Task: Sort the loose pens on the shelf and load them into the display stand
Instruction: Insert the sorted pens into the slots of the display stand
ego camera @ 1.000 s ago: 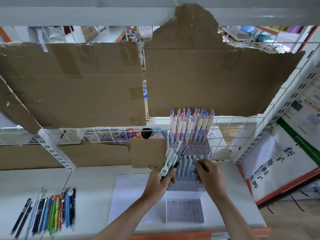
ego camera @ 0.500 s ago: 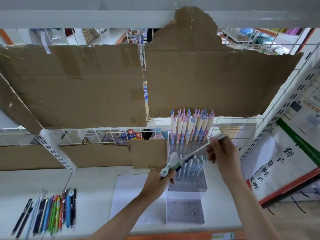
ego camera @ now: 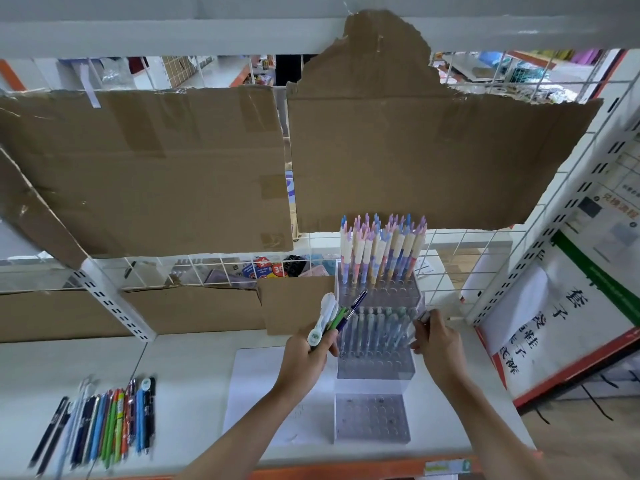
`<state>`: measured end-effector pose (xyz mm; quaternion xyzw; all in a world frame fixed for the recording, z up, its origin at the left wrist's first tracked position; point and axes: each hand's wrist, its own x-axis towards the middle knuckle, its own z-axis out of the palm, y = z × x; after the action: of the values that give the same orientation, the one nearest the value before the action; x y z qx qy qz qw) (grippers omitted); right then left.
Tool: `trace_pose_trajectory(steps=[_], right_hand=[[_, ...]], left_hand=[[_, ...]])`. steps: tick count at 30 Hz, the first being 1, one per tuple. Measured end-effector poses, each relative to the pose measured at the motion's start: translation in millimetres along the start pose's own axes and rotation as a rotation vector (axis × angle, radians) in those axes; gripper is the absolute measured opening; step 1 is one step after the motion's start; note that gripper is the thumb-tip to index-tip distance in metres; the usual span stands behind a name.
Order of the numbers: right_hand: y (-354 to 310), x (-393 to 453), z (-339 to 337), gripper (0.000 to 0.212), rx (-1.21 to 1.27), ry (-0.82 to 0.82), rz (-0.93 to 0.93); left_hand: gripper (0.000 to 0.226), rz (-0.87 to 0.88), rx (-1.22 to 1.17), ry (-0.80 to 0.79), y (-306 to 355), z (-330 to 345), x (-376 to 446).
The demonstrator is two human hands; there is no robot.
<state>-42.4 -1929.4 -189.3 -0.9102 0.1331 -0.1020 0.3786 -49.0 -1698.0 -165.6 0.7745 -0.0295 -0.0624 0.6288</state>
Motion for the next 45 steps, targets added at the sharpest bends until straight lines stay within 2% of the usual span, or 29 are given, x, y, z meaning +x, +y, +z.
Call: trace_pose_trajectory(steps=[6, 8, 11, 13, 15, 22, 25, 27, 29, 32, 34, 38, 42, 45], right_hand=[[5.3, 10.7, 15.5, 0.015, -0.119, -0.043, 0.087], [7.3, 12.1, 18.1, 0.006, -0.131, -0.066, 0.105], [20.3, 7.7, 32.1, 0.024, -0.121, -0.081, 0.110], [27.1, 7.2, 39.1, 0.025, -0.086, -0.063, 0.142], [26.3, 9.3, 42.8, 0.015, -0.093, -0.046, 0.116], [8.9, -8.8, 20.9, 0.026, -0.066, -0.017, 0.108], [-19.0, -22.2, 7.4, 0.018, 0.007, 0.004, 0.008], [-49.6, -29.6, 1.2, 0.009, 0.077, -0.029, -0.088], [-82.8, -34.4, -2.6, 0.010, 0.177, -0.123, -0.150], [-115.8, -35.2, -5.7, 0.019, 0.334, -0.315, -0.156], [-122.7, -32.3, -4.9, 0.021, 0.353, -0.386, -0.143], [-121.8, -25.2, 3.2, 0.016, 0.339, -0.414, -0.070], [-122.9, -23.2, 6.4, 0.008, 0.384, -0.502, -0.084], [-123.0, -18.0, 4.4, 0.011, 0.374, -0.461, -0.104]], left_hand=[[0.015, 0.003, 0.010, 0.006, 0.3, 1.4, -3.2], [0.017, -0.002, 0.004, 0.005, 0.5, 2.6, -4.1], [0.019, -0.015, -0.008, 0.003, 1.8, 3.6, -4.2], [0.019, -0.014, -0.016, 0.001, 2.4, 4.3, -4.1], [0.017, -0.011, -0.018, -0.002, 2.5, 3.4, -4.0], [0.015, -0.004, -0.045, -0.008, 2.6, -0.3, -1.9], [0.014, -0.009, -0.040, -0.010, 2.8, -0.4, -0.6], [0.013, -0.021, -0.038, -0.012, 4.3, 1.8, 0.1], [0.018, -0.037, -0.029, -0.021, 8.4, 5.3, 0.0], [0.033, -0.027, 0.019, -0.053, 15.3, 8.6, 0.0], [0.037, -0.024, 0.011, -0.040, 16.9, 6.9, 0.9], [0.035, 0.013, 0.003, -0.040, 16.8, 2.4, -0.4], [0.033, -0.008, 0.013, -0.041, 13.8, -0.4, -2.2], [0.027, -0.013, 0.038, -0.028, 11.0, -4.9, 0.3]])
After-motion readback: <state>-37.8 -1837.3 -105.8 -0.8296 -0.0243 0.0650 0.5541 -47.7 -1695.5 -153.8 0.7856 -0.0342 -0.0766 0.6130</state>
